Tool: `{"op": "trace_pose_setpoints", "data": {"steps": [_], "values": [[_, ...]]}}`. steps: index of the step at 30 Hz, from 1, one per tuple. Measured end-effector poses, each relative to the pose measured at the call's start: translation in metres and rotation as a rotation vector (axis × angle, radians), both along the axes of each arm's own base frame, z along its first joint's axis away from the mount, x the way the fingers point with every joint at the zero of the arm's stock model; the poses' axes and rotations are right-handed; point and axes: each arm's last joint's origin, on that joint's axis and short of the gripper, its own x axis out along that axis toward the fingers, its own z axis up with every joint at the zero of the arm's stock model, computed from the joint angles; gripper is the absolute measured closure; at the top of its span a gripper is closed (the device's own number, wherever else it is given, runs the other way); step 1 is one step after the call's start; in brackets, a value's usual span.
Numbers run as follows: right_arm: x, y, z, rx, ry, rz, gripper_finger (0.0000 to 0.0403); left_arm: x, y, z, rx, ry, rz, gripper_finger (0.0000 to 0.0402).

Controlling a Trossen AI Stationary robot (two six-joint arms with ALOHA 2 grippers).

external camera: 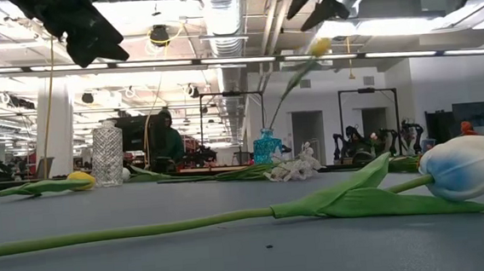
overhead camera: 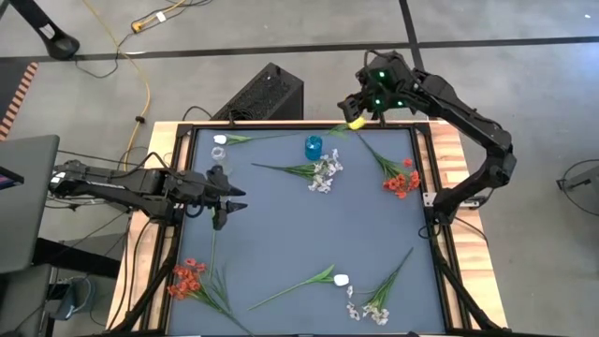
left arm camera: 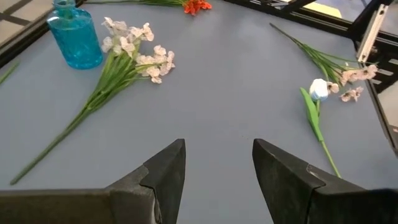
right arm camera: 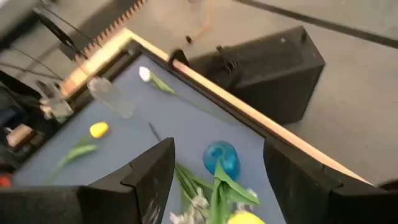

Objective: Sort flowers into vase by color
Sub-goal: Put the yellow tulip into the blue vase

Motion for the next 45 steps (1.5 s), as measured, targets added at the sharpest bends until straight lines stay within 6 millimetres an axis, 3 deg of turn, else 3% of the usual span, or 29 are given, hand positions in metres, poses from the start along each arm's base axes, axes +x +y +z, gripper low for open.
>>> {"op": "trace_pose_setpoints", "data": {"steps": [4,9,18,22,26,30,34,40,45], "values": [[-0.004,0.013,0.022,-0.041,-0.122,0.070,0.0134,0.000,-0.001,0.000,-0.021,0.001,-0.023,0.0226],[-0.013,0.049,0.055,-0.023,-0.338,0.311,0.0140,0.000,-0.001,0.000,-0.026,0.000,-0.024,0.0226],[0.002,0.142,0.056,0.041,-0.327,0.699,0.0154,0.000,-0.001,0.000,-0.023,-0.005,-0.023,0.0226],[0.014,0.179,0.036,0.091,-0.174,0.773,0.0164,0.000,-0.001,0.001,-0.011,-0.007,-0.030,0.0226],[0.015,0.207,0.004,0.174,0.127,0.796,0.0179,0.001,-0.001,0.001,0.006,-0.007,-0.040,0.0226],[0.009,0.221,-0.028,0.248,0.476,0.737,0.0198,0.001,0.000,0.001,0.020,-0.007,-0.017,0.0226],[0.012,0.226,-0.048,0.177,0.714,0.752,0.0218,0.001,0.001,0.000,-0.001,-0.005,0.051,0.0226],[0.020,0.226,-0.069,0.007,0.691,0.956,0.0240,0.006,0.003,-0.003,-0.085,-0.011,0.186,0.0226],[0.003,0.212,-0.094,0.052,0.642,1.071,0.0252,0.011,0.002,-0.010,-0.193,0.012,0.269,0.0226]]}}
